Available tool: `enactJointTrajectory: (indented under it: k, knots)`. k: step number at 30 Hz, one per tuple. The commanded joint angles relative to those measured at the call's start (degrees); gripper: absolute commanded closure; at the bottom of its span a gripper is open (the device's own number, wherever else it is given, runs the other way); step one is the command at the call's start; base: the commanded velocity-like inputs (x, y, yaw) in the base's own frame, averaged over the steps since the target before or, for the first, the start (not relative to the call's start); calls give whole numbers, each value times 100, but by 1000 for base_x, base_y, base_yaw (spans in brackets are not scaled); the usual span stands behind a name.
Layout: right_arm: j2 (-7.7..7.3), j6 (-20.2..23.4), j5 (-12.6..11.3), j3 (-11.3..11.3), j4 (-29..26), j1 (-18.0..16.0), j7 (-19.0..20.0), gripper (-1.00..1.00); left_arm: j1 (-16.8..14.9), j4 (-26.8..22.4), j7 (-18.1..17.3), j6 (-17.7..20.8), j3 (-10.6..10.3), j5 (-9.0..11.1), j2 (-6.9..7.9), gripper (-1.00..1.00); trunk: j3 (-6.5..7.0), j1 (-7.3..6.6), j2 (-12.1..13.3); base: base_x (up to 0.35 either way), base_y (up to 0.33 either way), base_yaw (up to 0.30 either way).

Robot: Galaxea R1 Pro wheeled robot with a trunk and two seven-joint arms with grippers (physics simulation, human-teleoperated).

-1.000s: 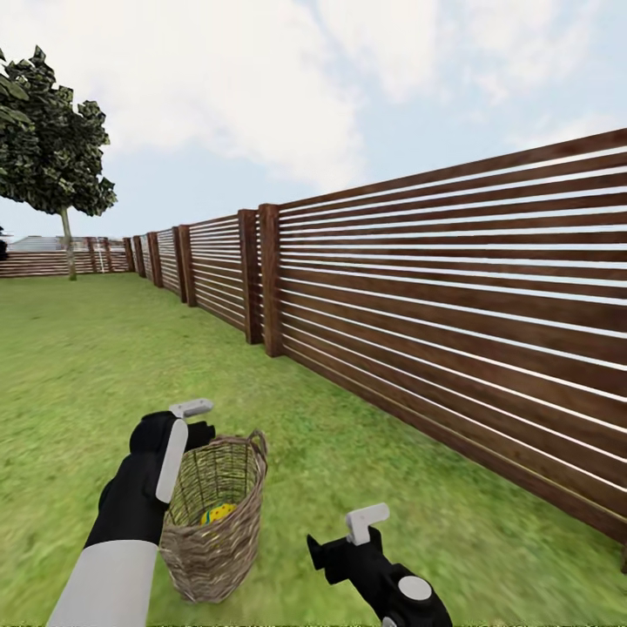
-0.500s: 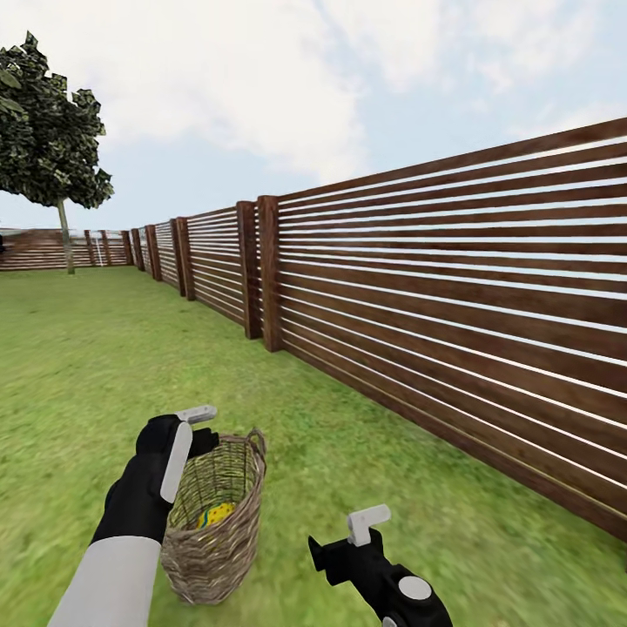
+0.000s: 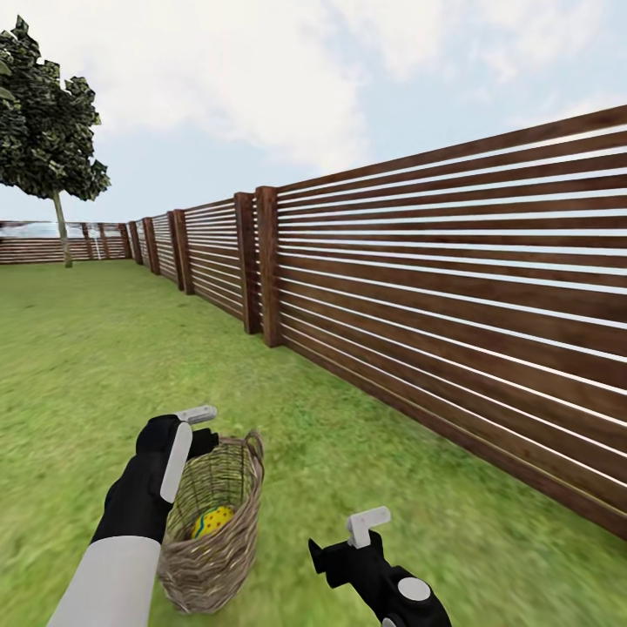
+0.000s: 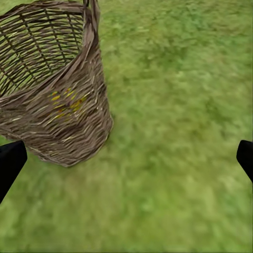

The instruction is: Take the three Easter eggs out of the wicker basket on the lawn in the garden, then place them on the lawn next to a single tree (choose any tree) so that all three eggs are next to the same tree and none are left in the basket.

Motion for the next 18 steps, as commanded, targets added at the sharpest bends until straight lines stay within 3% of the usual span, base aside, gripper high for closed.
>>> enactJointTrajectory:
  k: [1, 18]
  knots:
    - [-1, 22, -59, 9, -7, -4, -54, -100, -4, -2, 49, 14, 10, 58, -4, -100, -16, 0, -3, 138, 0, 0]
    - [-1, 22, -58, 9, -7, -4, -54, -100, -89, 372, 52, 14, 10, 51, -5, -100, -175, 0, -3, 53, 0, 0]
